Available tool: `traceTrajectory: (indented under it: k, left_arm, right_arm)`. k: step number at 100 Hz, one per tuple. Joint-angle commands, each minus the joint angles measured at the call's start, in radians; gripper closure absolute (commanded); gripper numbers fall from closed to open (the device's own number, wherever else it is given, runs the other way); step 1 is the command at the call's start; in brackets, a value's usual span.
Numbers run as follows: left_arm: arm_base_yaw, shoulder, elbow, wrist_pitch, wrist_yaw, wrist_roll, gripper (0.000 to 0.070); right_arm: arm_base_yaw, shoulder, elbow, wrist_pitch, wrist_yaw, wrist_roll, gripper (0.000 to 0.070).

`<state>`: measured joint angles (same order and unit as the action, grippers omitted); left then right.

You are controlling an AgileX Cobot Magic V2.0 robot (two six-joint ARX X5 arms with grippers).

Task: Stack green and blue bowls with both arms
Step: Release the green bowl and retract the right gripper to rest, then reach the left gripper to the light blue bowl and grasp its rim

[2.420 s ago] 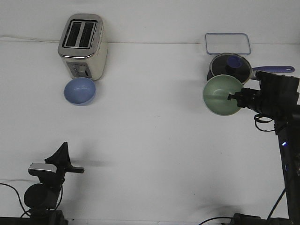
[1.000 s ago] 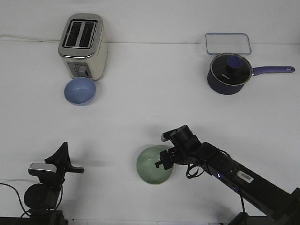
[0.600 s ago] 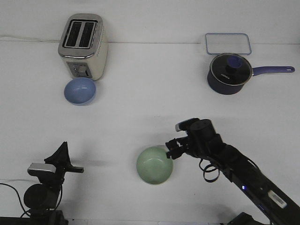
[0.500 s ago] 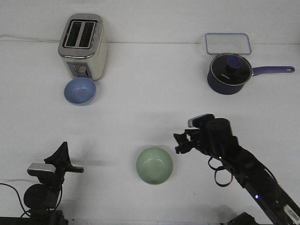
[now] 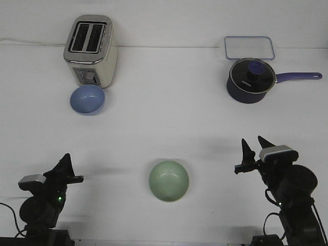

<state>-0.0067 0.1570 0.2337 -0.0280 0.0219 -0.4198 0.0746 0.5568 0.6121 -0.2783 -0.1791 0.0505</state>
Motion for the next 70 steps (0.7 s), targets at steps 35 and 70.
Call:
traceTrajectory:
  k: [35, 70]
  left_arm:
    - [0.027, 0.771, 0.546, -0.224, -0.029, 0.071, 0.0658]
    - [0.108, 1.26, 0.934, -0.306, 0.058, 0.098, 0.0036]
  right_arm:
    - [-0.056, -0.138, -0.113, 0.046, -0.006, -0.015, 0.0342]
    - [-0.056, -0.146, -0.113, 0.062, -0.032, -0.014, 0.0342]
